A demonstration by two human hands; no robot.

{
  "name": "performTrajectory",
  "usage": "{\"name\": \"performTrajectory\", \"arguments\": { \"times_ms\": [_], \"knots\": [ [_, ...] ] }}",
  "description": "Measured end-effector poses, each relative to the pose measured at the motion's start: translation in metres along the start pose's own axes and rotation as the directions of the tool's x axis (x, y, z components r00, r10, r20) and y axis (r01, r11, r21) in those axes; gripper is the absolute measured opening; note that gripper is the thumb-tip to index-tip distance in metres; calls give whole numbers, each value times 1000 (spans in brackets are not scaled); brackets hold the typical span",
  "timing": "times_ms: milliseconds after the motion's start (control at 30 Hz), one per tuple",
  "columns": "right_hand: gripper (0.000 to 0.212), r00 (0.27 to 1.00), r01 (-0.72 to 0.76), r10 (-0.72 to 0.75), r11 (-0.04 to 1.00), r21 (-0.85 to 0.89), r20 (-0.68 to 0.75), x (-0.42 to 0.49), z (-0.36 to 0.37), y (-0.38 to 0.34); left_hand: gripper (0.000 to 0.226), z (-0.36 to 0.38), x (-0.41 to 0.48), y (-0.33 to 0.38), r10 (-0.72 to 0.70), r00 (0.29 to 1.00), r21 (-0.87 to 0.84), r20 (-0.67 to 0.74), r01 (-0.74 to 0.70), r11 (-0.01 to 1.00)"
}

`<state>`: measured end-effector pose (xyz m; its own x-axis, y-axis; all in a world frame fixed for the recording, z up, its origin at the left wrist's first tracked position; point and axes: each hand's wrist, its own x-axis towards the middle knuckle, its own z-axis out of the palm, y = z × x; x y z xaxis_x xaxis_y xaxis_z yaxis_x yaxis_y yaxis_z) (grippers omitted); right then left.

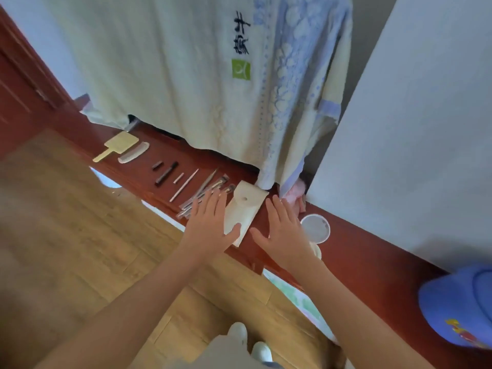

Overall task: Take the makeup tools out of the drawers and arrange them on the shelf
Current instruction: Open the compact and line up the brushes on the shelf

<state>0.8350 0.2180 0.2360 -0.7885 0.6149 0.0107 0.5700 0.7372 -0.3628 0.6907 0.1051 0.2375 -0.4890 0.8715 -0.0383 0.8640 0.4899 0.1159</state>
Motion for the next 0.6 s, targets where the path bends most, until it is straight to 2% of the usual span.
{"name": "performTrajectory", "arguments": {
  "times_ms": [67, 300, 400, 600],
  "knots": [
    [89, 999, 51, -51, 999, -20, 0, 5, 0, -15, 86, -12, -13, -10, -49, 998, -3, -32, 49, 999],
    [83, 990, 140, -138, 989, -40, 36, 16, 7, -76, 93, -29, -50, -39, -227, 968, -21, -110, 226, 974],
    [82, 982, 185, -182, 980, -77, 54, 18, 12, -105, 85, -32, -62, -59, -266, 952, -46, -154, 262, 964],
    [84, 959, 283, -275, 951, -124, 72, 23, 34, -164, 93, -37, -95, -128, -317, 927, -61, -202, 312, 948]
  ]
}}
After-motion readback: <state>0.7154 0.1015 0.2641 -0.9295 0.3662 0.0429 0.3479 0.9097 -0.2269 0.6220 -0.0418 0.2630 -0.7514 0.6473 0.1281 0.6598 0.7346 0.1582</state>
